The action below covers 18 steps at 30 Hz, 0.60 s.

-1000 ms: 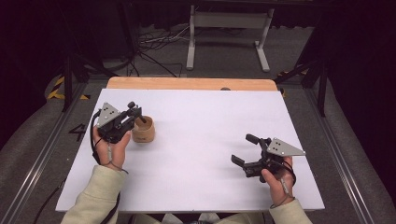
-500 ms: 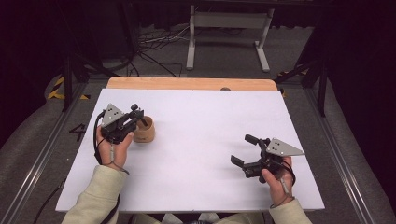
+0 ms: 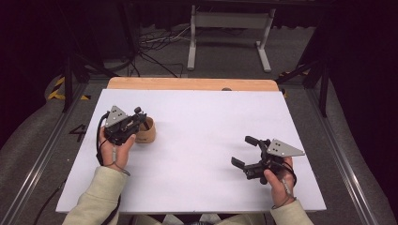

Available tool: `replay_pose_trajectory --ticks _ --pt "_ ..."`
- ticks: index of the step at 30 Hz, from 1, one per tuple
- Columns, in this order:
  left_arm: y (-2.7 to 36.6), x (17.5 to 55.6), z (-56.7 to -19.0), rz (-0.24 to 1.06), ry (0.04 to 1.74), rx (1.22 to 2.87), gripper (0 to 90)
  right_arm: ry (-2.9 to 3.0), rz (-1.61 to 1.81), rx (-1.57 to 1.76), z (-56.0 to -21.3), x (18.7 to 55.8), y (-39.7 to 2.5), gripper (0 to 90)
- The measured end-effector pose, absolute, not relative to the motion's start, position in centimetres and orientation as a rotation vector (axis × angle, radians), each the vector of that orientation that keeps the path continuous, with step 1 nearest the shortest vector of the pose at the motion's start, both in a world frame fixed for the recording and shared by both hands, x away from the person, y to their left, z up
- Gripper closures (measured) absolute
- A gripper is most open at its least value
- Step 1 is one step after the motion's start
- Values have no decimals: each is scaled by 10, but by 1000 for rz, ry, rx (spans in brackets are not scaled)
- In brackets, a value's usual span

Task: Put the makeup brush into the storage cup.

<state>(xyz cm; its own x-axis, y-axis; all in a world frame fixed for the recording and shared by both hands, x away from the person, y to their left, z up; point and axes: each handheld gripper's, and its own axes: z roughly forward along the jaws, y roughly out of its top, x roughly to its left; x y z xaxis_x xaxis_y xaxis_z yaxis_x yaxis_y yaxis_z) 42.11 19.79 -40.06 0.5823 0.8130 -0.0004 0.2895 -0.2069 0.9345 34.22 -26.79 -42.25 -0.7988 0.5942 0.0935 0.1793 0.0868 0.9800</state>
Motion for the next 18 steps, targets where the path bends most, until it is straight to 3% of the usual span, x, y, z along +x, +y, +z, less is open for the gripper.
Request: replay_pose_trajectory --ticks 10,16,18 --pt "199 420 -401 609 919 1763 777 2048 1767 758 -422 343 -267 7" --pt "205 419 -401 593 916 1735 659 2055 1770 752 -422 344 -265 7" --pt "206 418 -401 588 921 1725 583 2061 1770 748 -422 345 -264 8"
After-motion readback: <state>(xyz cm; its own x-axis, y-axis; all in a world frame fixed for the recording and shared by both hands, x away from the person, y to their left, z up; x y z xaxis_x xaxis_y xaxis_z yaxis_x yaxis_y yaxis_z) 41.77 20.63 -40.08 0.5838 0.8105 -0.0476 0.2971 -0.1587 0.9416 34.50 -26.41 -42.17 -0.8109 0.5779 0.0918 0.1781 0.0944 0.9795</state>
